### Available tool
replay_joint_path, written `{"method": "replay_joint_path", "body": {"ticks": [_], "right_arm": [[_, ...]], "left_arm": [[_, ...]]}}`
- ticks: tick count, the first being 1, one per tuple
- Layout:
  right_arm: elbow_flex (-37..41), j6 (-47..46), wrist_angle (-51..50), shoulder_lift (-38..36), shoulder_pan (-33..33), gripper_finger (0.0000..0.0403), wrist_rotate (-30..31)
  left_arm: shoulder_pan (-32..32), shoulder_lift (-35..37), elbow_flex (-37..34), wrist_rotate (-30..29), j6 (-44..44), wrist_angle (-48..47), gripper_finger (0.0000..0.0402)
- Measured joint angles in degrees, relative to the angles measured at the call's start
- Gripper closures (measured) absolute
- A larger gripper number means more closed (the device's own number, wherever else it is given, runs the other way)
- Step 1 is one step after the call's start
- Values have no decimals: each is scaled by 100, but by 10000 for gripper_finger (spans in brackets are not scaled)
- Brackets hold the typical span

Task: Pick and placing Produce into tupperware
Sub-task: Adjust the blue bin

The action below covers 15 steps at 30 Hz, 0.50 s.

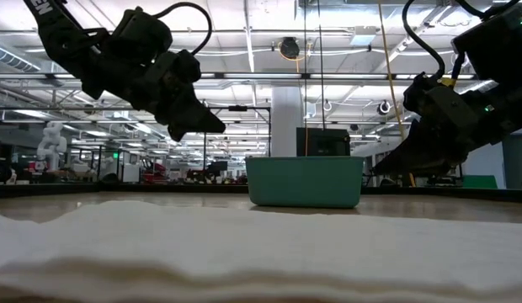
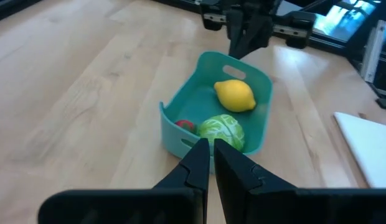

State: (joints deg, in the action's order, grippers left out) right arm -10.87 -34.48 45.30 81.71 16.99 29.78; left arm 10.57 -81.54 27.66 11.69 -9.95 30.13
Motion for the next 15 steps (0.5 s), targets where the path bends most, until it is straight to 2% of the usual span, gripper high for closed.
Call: {"method": "replay_joint_path", "body": {"ticks": [7,15], "right_arm": [[0,-28,-7,0,0,403,0],[0,11,-7,0,-8,403,14]], "left_arm": [[-68,-140,-4,54,-81,31,376],[-58,-961,2,27,-313,1198,375]]}}
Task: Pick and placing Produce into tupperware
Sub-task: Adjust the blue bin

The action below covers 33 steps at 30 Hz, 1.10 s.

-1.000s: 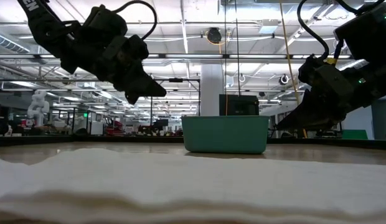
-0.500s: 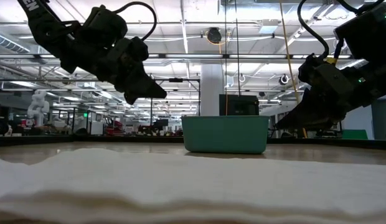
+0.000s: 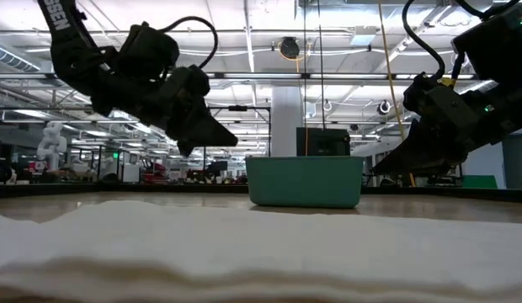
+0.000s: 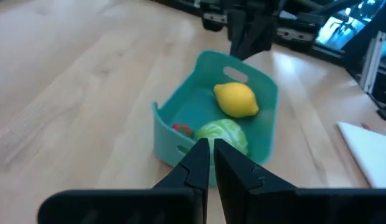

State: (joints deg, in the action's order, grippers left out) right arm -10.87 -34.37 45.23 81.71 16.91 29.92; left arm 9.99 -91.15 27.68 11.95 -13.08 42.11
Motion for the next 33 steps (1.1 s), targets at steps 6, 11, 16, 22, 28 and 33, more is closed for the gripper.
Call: {"method": "replay_joint_path", "body": {"ticks": [6,11,16,22,28,33], "right_arm": [[0,22,0,4,-1,403,14],[0,72,-4,12,-9,403,28],[0,59,53,234,-12,403,32],[0,15,448,655,-158,403,4],[-88,74,468,717,-250,403,-241],[-295,232,392,715,-259,403,-466]], "left_arm": [[42,-555,342,-53,-118,161,375],[5,-958,681,-58,-161,47,375],[51,-937,799,-446,-99,-333,375],[40,-851,798,-464,-50,-348,375],[-39,-850,793,-484,98,-348,375],[28,-831,793,-783,130,-414,375]]}}
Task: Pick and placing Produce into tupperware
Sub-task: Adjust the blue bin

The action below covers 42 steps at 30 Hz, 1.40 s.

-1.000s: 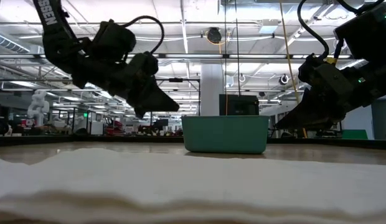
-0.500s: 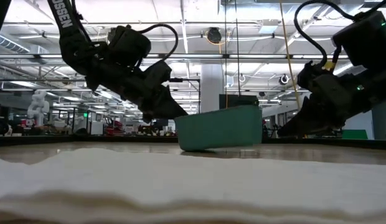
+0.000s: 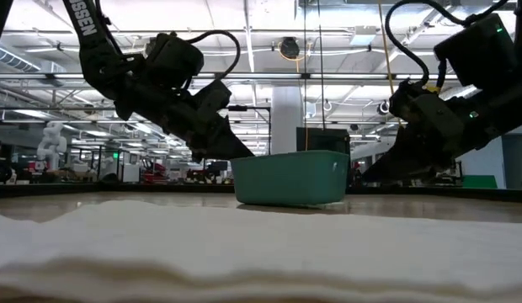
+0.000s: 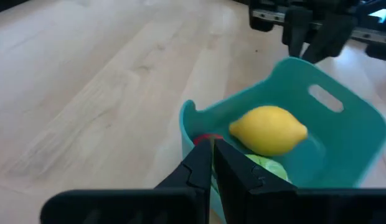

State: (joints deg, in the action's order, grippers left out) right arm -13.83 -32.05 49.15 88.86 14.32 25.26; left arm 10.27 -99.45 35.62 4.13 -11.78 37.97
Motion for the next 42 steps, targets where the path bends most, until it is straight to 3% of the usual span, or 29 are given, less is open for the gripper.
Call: {"method": "replay_joint_path", "body": {"ticks": [9,16,28,42], "right_arm": [[-94,-140,-543,2,-4,403,76],[-93,-172,-400,0,86,403,-287],[-553,206,-525,18,215,403,-306],[-1156,297,-479,1209,-81,403,-768]], "left_arm": [[-23,239,2,8,155,-43,375],[2,701,-4,-370,285,-767,375],[25,705,-4,-420,200,-1511,375],[-277,666,-7,-262,271,-1678,376]]}}
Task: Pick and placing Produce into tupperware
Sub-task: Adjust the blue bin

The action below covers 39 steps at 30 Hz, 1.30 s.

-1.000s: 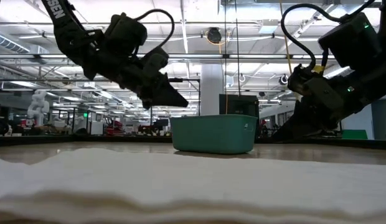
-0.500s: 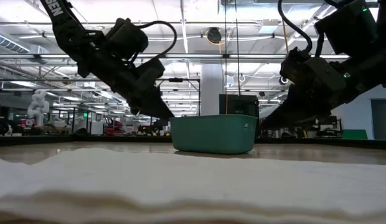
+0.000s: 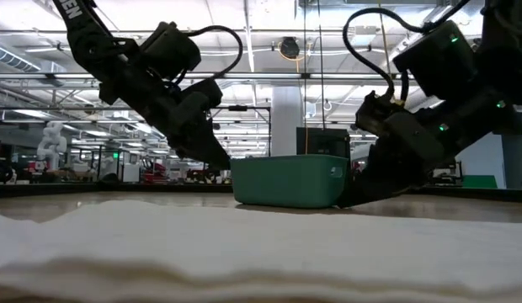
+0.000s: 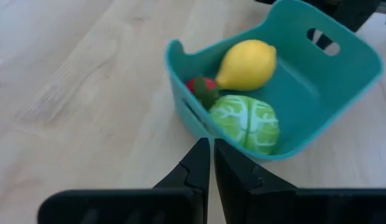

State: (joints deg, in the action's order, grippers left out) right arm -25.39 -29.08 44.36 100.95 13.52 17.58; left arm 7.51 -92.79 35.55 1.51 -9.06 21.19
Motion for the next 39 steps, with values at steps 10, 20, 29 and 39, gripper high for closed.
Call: {"method": "replay_joint_path", "body": {"ticks": [10,20,29,39], "right_arm": [[-69,26,-8,54,-61,403,-115],[-63,-20,-28,50,-92,403,-135],[-61,-44,-41,48,-92,403,-137],[-58,-44,-49,47,-92,403,-137]], "left_arm": [[-166,0,0,80,127,24,376],[-369,4,-4,119,65,15,376],[-571,7,-9,117,-68,-31,376],[-860,7,-11,14,-208,-72,376]]}}
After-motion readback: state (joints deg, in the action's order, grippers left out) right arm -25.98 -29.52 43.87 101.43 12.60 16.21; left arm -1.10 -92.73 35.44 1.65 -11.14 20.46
